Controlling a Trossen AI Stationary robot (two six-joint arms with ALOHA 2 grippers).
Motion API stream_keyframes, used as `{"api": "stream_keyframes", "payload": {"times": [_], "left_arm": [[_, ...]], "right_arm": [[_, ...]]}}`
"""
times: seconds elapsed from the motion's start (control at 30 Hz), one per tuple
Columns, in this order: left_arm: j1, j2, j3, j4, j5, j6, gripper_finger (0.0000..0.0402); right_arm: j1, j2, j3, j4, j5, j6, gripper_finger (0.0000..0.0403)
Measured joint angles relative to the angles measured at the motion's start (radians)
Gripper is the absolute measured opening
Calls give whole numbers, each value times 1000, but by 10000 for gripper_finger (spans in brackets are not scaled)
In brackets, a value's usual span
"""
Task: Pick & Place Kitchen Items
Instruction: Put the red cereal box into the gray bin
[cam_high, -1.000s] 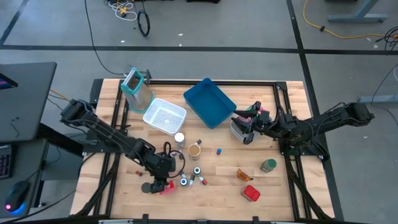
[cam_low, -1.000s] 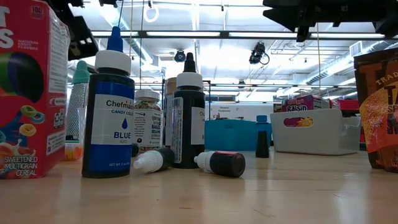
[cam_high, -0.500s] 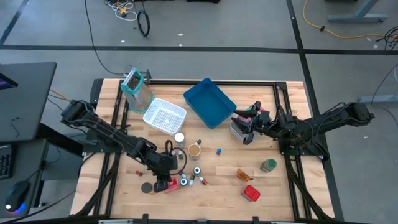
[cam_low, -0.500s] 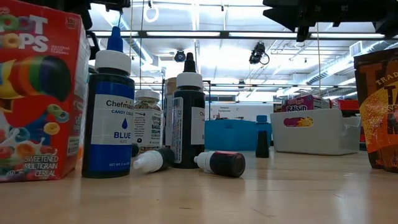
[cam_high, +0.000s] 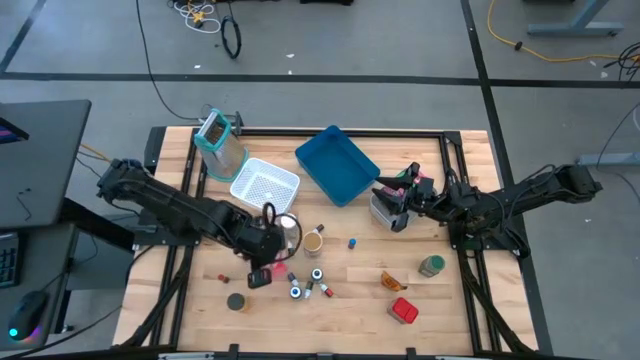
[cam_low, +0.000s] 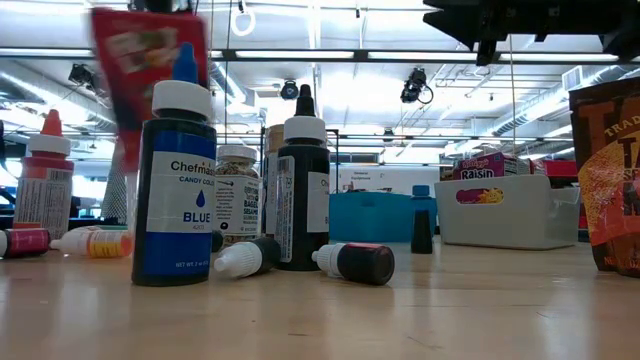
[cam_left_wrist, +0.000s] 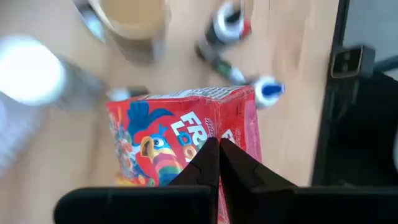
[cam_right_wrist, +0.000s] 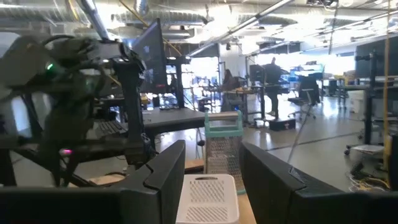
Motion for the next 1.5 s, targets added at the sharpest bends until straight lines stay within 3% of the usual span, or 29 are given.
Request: {"api": "stream_keyframes", "payload": {"times": [0.2,0.37,0.63,0.73,0.83,1.07,1.37,1.5], "left_arm": [[68,-1,110,-10,-90,150,5],[157,-1,124,46,-121,254,4],[225,10,125,192,-88,409,4],[238,10,125,187,-87,416,5],[241,10,125,169,-91,416,5],[239,10,100,170,-97,423,6],[239,10,99,238,-98,482,6],[239,10,99,241,-97,495,6]], "right_arm": [[0,23,0,85,-167,0,160],[1,127,58,127,-249,-16,160],[1,380,333,-121,-279,-26,160],[1,448,431,-248,-297,-58,160],[1,504,493,-267,-297,-81,160],[-1,575,531,-246,-296,-132,165],[-19,585,531,-258,-296,-120,228],[-28,585,531,-266,-296,-78,232]]}}
